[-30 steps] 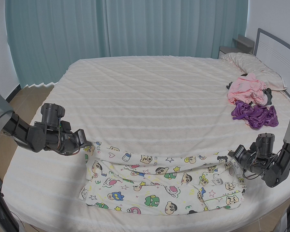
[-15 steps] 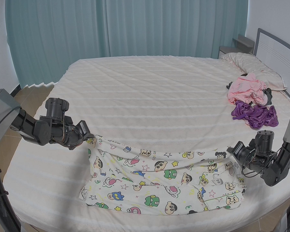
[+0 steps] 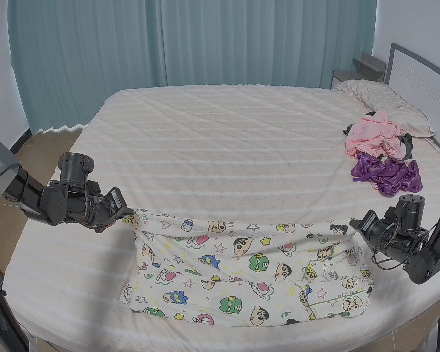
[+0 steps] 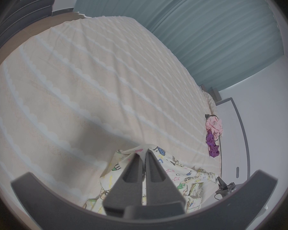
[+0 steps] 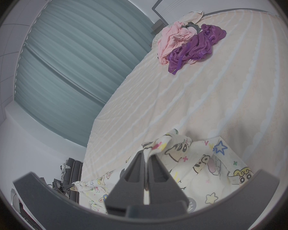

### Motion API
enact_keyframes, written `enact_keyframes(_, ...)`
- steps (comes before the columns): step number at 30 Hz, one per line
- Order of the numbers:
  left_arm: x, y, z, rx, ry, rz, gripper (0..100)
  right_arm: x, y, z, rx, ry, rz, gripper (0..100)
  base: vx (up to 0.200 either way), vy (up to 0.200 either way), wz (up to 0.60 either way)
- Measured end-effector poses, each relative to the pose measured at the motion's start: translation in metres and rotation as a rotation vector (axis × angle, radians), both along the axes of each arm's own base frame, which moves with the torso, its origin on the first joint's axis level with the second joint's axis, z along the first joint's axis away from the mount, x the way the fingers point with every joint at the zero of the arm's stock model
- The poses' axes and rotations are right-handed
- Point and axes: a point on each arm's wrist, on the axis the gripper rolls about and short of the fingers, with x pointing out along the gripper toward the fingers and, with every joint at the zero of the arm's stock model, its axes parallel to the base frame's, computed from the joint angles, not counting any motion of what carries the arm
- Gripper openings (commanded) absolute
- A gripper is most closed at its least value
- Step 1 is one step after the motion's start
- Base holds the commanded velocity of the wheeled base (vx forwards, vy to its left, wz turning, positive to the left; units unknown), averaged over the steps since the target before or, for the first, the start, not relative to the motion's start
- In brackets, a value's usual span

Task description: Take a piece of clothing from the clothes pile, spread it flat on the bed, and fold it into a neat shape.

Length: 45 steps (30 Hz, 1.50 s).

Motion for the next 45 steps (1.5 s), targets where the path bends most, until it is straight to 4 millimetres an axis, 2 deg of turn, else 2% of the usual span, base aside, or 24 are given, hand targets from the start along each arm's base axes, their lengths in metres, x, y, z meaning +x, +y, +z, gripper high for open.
enact_keyframes(9, 0.0, 0.0, 0.006, -0.002, -0.022, -0.001, 0, -0.003, 0.0, 0.004, 0.002, -0.012, 0.003, 0, 0.0, 0.0, 0.0)
enact_keyframes(18, -0.006, 0.001, -0.007, 0.016, 0.024, -0.014, 0, -0.017, 0.002, -0.005, -0.006, 0.049, 0.022, 0, 0.0, 0.0, 0.0)
enact_keyframes(25, -0.028, 0.003, -0.027, 0.074, 0.09, -0.067, 0, -0.034, 0.003, -0.018, -0.029, 0.129, 0.04, 0, 0.0, 0.0, 0.0)
enact_keyframes(34, -0.055, 0.004, -0.041, 0.113, 0.159, -0.109, 0, -0.052, 0.002, -0.036, -0.088, 0.236, 0.071, 0, 0.0, 0.0, 0.0)
enact_keyframes(35, -0.057, 0.004, -0.043, 0.115, 0.168, -0.111, 100, -0.053, 0.002, -0.038, -0.092, 0.246, 0.074, 100, 0.0, 0.0, 0.0)
enact_keyframes(41, -0.064, 0.004, -0.048, 0.118, 0.199, -0.116, 100, -0.056, 0.003, -0.046, -0.107, 0.285, 0.08, 100, 0.0, 0.0, 0.0)
enact_keyframes(45, -0.071, 0.006, -0.052, 0.118, 0.224, -0.114, 100, -0.056, 0.001, -0.042, -0.097, 0.24, 0.07, 100, 0.0, 0.0, 0.0)
